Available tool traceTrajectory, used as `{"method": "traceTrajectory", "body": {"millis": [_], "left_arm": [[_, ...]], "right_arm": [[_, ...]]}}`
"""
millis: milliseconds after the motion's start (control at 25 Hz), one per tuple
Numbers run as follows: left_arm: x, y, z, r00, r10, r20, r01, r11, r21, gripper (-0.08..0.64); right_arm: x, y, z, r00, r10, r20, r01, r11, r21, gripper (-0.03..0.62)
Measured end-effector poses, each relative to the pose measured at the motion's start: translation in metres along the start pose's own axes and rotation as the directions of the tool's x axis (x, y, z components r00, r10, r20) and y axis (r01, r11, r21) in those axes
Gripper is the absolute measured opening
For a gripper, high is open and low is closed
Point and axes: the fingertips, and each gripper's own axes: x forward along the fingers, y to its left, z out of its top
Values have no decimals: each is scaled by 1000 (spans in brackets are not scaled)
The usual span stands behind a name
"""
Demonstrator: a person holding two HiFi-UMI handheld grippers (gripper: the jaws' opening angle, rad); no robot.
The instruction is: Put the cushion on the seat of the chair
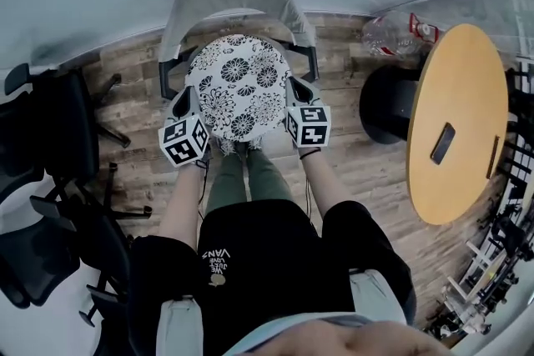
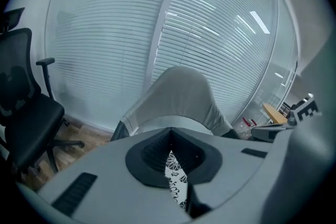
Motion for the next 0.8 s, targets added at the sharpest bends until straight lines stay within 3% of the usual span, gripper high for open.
{"method": "traceTrajectory", "body": {"millis": [560, 800], "left_arm": [[-53, -34, 87, 987, -62, 148, 54, 997, 58, 11], [-83, -55, 120, 970, -107, 220, 83, 990, 118, 11]], "right_arm": [[-59, 11, 97, 979, -13, 204, 17, 1000, -18, 17], [-90, 24, 127, 958, 6, 287, 4, 999, -33, 17]]}}
